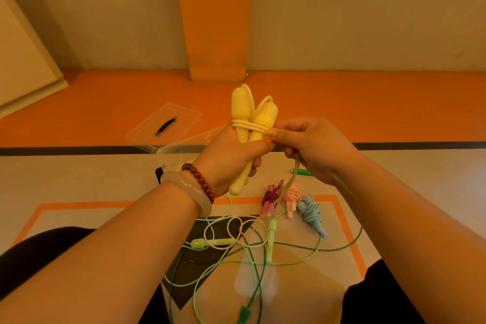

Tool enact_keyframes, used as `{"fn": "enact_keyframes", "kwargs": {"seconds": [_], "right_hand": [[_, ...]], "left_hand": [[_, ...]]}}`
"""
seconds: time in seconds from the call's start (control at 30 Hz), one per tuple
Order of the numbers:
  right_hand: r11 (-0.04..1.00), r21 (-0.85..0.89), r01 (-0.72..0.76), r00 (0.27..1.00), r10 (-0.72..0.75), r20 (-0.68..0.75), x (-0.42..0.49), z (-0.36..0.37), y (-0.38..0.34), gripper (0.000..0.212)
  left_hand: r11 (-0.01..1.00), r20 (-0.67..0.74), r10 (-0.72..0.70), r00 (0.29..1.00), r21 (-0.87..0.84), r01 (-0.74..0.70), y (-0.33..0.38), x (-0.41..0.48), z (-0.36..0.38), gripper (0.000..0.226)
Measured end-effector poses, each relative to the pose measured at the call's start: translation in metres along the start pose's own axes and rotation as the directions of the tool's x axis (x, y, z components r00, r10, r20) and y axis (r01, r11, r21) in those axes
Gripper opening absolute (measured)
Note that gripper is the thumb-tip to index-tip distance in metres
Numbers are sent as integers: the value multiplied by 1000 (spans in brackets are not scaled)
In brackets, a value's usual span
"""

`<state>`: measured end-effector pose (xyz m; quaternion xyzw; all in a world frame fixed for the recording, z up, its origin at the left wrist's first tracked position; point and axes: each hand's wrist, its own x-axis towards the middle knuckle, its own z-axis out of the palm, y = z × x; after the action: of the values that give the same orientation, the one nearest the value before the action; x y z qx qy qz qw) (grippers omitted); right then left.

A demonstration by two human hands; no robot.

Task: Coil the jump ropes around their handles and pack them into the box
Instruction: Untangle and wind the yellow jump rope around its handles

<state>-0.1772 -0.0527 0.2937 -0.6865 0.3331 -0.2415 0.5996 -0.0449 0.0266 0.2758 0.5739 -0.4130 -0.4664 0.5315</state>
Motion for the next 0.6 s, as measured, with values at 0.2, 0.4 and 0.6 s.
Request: {"fn": "enact_keyframes", "kwargs": {"seconds": [0.2, 0.4, 0.6], "right_hand": [[998, 46, 39, 999, -39, 7, -2, -3, -1, 13], [992, -62, 114, 993, -116, -35, -1, -4, -1, 15], [991, -48, 126, 992, -127, -22, -1, -6, -2, 19]], "left_hand": [[994, 86, -31, 996, -99, 39, 7, -5, -7, 6], [971, 155, -99, 983, -203, 129, 7, -6, -11, 11], [950, 253, -148, 956, -233, 208, 7, -6, -14, 19]]}}
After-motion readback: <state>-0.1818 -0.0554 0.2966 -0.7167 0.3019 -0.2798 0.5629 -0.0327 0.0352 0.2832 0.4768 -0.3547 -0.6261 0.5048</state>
